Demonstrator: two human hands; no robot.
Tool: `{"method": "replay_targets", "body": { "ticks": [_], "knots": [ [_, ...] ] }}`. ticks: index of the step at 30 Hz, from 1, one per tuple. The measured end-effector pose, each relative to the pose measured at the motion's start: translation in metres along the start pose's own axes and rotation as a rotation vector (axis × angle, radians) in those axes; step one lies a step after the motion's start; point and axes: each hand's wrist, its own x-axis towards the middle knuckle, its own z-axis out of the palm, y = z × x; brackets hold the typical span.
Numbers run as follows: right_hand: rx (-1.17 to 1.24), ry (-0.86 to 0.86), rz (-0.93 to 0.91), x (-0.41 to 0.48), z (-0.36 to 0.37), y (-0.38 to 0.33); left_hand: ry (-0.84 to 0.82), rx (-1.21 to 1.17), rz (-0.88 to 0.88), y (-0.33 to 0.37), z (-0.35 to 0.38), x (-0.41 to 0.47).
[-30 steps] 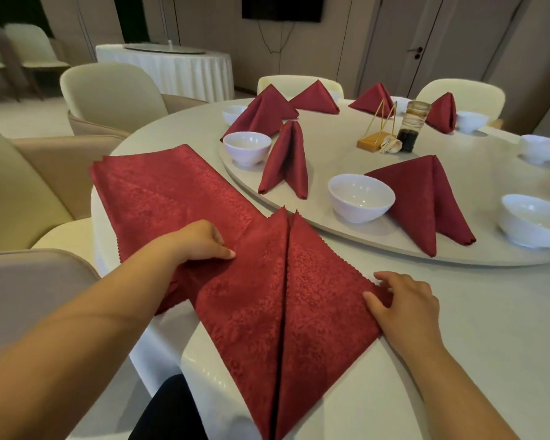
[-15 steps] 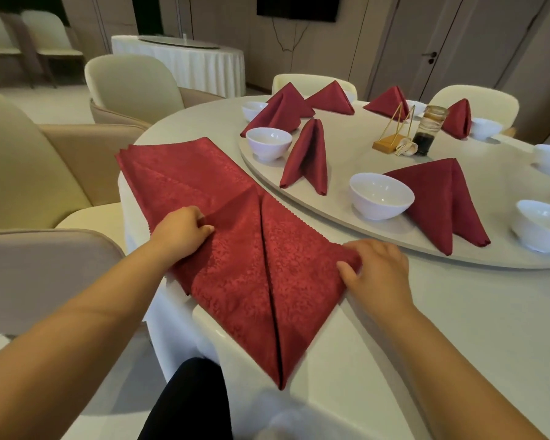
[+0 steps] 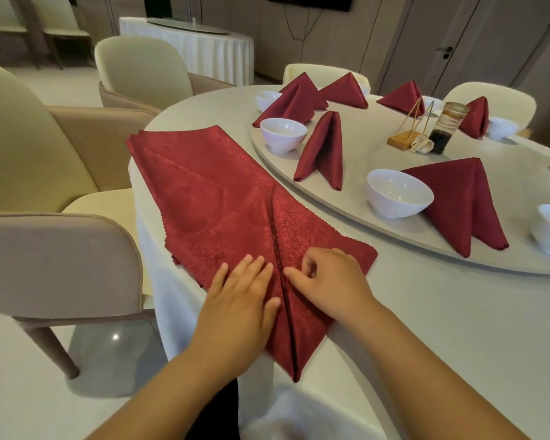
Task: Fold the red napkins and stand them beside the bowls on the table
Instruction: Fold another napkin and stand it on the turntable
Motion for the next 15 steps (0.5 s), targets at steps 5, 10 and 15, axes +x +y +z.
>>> {"method": "replay_targets", "body": {
  "ticks": [5,10,15],
  "knots": [
    [-0.072,-0.138,-0.010,-0.002,0.009,-0.005,-0.061,0.032,-0.008,0.001,0.017,-0.005],
    [-0.143,-0.136,-0.046,0.001,0.012,-0.008,-0.073,0.032,-0.004,0.000,0.019,-0.004],
    [-0.182,-0.083,-0.075,0.005,0.014,-0.008,-0.057,0.030,-0.023,0.002,0.019,-0.004]
  ]
}}
